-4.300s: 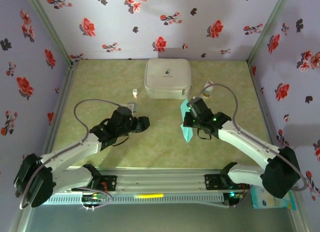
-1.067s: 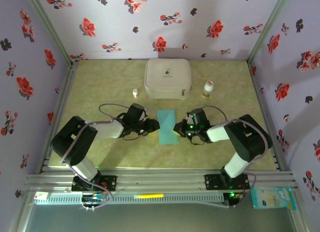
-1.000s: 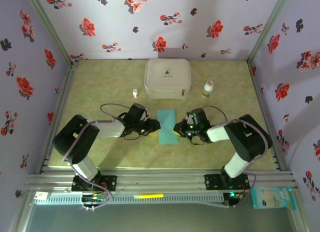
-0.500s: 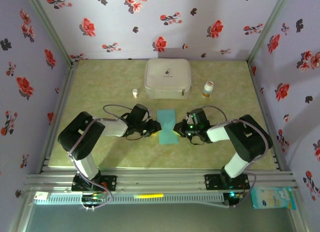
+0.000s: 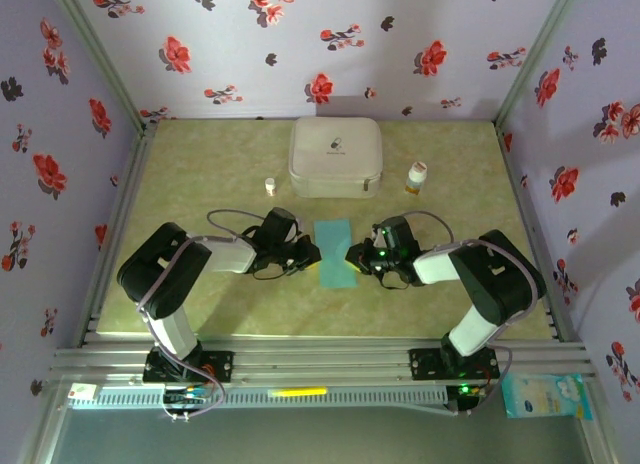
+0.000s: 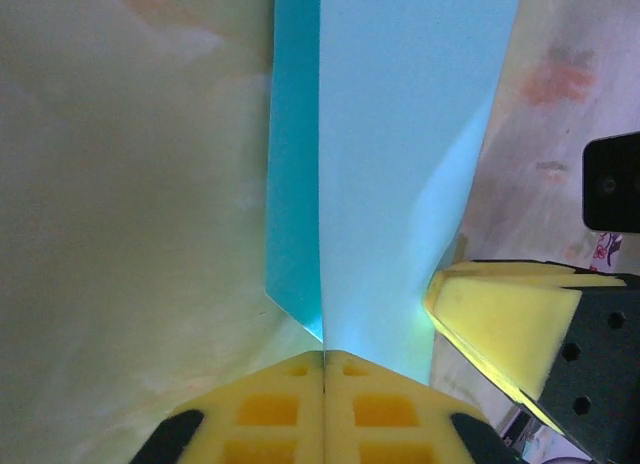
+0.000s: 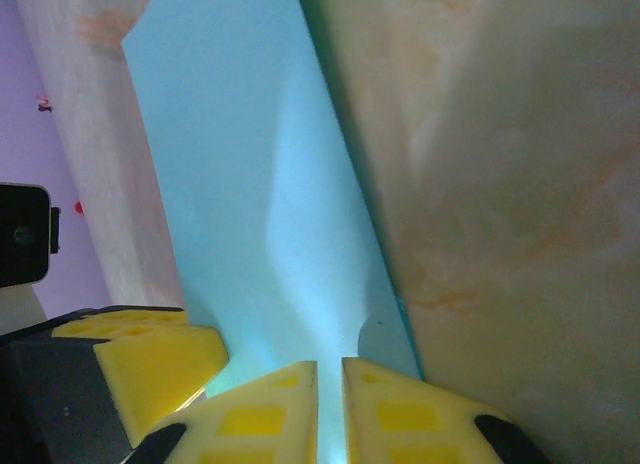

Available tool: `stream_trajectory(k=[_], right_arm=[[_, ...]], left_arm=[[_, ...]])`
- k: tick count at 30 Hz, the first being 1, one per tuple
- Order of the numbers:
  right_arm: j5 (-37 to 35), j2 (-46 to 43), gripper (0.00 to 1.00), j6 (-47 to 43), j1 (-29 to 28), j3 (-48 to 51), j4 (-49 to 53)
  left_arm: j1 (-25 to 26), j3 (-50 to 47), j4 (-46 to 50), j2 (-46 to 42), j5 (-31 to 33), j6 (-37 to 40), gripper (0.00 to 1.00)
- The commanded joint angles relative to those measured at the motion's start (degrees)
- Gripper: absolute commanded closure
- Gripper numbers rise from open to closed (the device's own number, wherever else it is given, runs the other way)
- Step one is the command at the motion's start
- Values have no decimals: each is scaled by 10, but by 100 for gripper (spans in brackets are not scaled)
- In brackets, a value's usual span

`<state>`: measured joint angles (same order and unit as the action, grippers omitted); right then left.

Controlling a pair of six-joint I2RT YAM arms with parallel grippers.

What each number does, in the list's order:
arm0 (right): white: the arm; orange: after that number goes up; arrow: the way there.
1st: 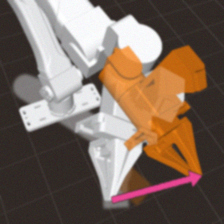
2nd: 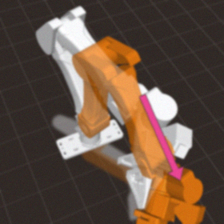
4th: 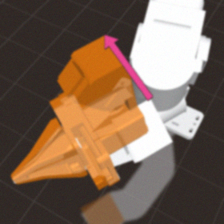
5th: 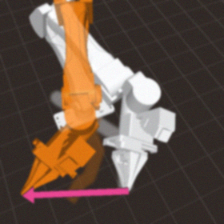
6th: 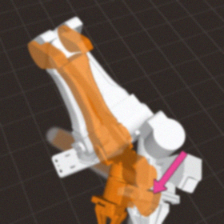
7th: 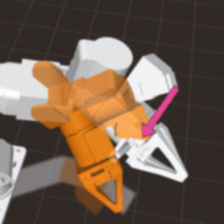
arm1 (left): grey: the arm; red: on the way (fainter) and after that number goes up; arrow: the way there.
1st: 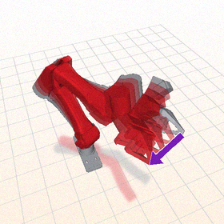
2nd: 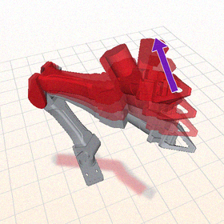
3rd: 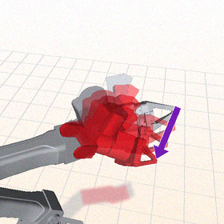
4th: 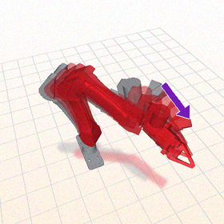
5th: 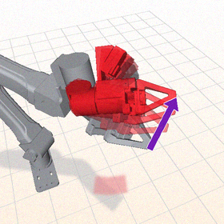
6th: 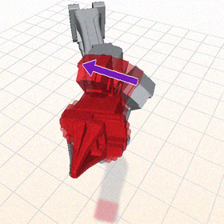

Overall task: Fold a paper plane with a square sheet of paper (pick it up from the middle)
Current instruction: Third fold the triangle at the center of the table.

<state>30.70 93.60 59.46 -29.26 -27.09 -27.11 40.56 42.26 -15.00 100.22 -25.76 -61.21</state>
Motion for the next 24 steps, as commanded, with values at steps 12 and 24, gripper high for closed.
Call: stream_trajectory(k=[12, 24], right_arm=[[-134, -186, 63, -234, -70, -42, 238], [-478, -231, 55, -586, -375, -6, 168]], left_arm=[[-1, -36, -39, -58, -18, -74, 100], [-3, -47, -42, -64, -23, -86, 100]])
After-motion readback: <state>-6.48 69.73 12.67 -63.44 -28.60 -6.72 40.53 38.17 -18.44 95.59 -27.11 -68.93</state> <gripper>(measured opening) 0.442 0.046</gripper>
